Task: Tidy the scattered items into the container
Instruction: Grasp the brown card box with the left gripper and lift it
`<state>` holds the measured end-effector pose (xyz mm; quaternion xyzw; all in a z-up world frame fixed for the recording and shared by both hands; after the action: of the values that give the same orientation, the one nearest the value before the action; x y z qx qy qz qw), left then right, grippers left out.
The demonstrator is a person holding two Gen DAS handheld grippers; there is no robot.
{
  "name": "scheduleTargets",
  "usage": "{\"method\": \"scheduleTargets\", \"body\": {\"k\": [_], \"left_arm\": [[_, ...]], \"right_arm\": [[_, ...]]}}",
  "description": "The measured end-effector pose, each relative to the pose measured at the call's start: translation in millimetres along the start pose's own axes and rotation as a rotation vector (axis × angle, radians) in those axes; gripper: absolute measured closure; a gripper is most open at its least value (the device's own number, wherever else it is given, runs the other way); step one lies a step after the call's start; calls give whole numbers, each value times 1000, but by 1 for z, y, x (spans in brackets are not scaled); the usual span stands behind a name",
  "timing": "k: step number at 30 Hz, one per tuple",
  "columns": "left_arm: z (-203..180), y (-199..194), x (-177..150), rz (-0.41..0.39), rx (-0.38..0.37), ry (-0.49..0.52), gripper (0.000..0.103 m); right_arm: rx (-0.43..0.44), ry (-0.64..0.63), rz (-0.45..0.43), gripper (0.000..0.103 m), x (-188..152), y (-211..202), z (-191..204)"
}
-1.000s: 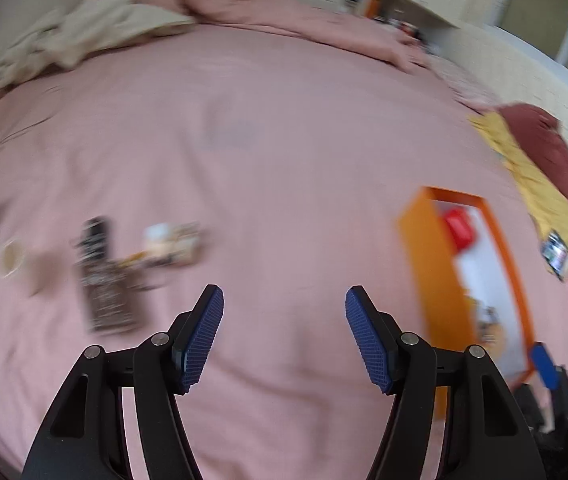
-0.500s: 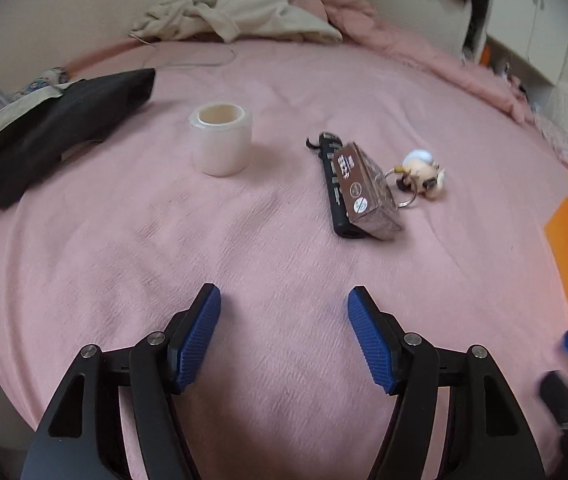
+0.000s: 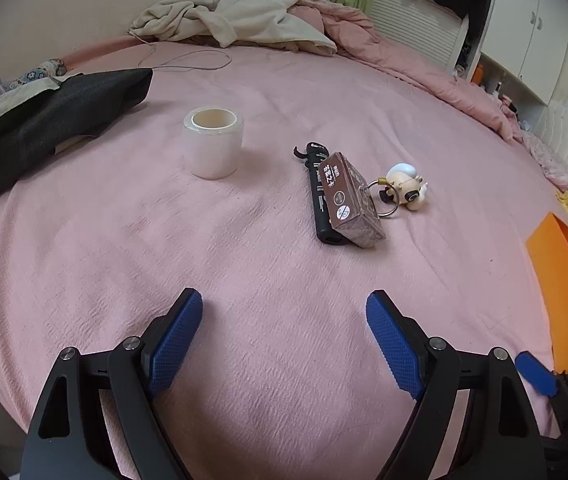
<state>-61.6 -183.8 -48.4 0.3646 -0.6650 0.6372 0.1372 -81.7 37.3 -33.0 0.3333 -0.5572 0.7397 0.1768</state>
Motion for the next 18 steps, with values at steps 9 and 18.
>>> {"method": "scheduleTargets", "body": {"k": [9, 18], "left_arm": [[-14, 7, 29, 15, -141, -9, 20], [-35, 56, 63, 129, -192, 30, 38]], "right_arm": [[29, 23, -7, 30, -1, 0, -2], [46, 34, -12, 30, -1, -2, -2]]}}
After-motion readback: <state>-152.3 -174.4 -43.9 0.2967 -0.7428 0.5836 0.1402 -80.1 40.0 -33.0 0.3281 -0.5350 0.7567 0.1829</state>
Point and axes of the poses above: each gripper's, at about its wrist camera, not at the fingertips, and y roughly the way its jaws point, z to its left, x to its top, the point moved 7 cm from there along y, roughly the way its jaws point, and after that the axes turned 2 degrees about y, right-handed, at the moved point
